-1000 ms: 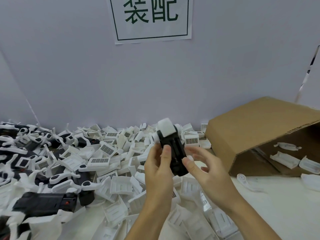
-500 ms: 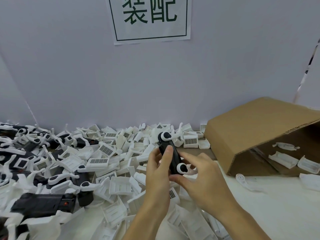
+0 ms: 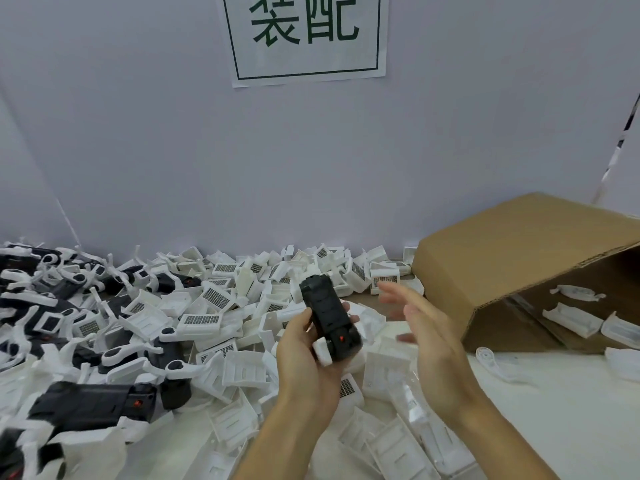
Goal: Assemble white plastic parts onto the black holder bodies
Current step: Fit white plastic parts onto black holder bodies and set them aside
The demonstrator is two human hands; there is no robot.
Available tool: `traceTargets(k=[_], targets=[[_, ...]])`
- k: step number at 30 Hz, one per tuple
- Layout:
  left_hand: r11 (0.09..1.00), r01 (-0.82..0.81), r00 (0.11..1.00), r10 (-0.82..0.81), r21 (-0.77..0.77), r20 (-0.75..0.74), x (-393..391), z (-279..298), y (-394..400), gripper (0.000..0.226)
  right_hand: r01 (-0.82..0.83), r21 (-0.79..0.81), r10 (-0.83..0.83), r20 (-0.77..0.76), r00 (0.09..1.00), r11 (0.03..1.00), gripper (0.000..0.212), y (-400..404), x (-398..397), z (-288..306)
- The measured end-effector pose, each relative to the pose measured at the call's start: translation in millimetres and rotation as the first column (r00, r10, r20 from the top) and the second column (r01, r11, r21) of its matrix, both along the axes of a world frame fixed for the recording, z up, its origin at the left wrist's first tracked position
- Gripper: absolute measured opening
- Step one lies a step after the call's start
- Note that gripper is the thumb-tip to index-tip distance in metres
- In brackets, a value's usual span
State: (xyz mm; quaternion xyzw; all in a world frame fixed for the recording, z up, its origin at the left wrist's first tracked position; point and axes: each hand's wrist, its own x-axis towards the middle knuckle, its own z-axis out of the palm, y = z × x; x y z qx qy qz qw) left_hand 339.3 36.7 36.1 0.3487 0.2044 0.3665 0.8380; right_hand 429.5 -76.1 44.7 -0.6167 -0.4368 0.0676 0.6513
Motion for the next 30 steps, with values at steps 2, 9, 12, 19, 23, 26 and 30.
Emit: traceTargets(k=[2, 9, 12, 19, 23, 26, 30], targets=[[1.000, 0.009, 0.999, -0.009, -0.003, 0.034, 0.1, 0.5, -1.9, 0.034, -0.128, -0.089, 0.111, -0.171, 0.979, 0.988, 0.053, -0.2, 1.0, 0.4], [0.999, 0.047, 0.999, -0.047, 0.027, 0.006, 3.4, -4.7, -4.3, 0.051, -0.236, -0.205, 0.195, -0.203, 0.959, 0.950, 0.049, 5.5, -9.8, -2.0], [0.995, 0.070, 0.997, -0.072, 0.064, 0.035, 4.2, -4.9, -7.7, 0.049, -0.207, -0.175, 0.168, -0.215, 0.962, 0.962, 0.044, 10.3, -15.5, -3.0], [0.974, 0.130, 0.991, -0.132, 0.188, -0.002, 2.4, -3.6, -13.2, 0.038, -0.219, -0.182, 0.155, -0.313, 0.937, 0.959, 0.046, 17.6, -16.5, -4.6], [0.973, 0.140, 0.990, -0.141, 0.184, -0.008, 2.3, -5.3, -14.1, 0.037, -0.261, -0.163, 0.200, -0.317, 0.927, 0.952, 0.061, 17.0, -14.8, -4.8], [0.971, 0.140, 0.990, -0.138, 0.196, -0.022, 3.7, -5.9, -14.8, 0.035, -0.291, -0.115, 0.235, -0.353, 0.906, 0.950, 0.060, 17.1, -12.0, -7.3], [0.970, 0.134, 0.991, -0.134, 0.201, -0.014, 4.2, -5.0, -14.9, 0.033, -0.306, -0.103, 0.251, -0.362, 0.898, 0.947, 0.052, 18.0, -12.7, -7.0]])
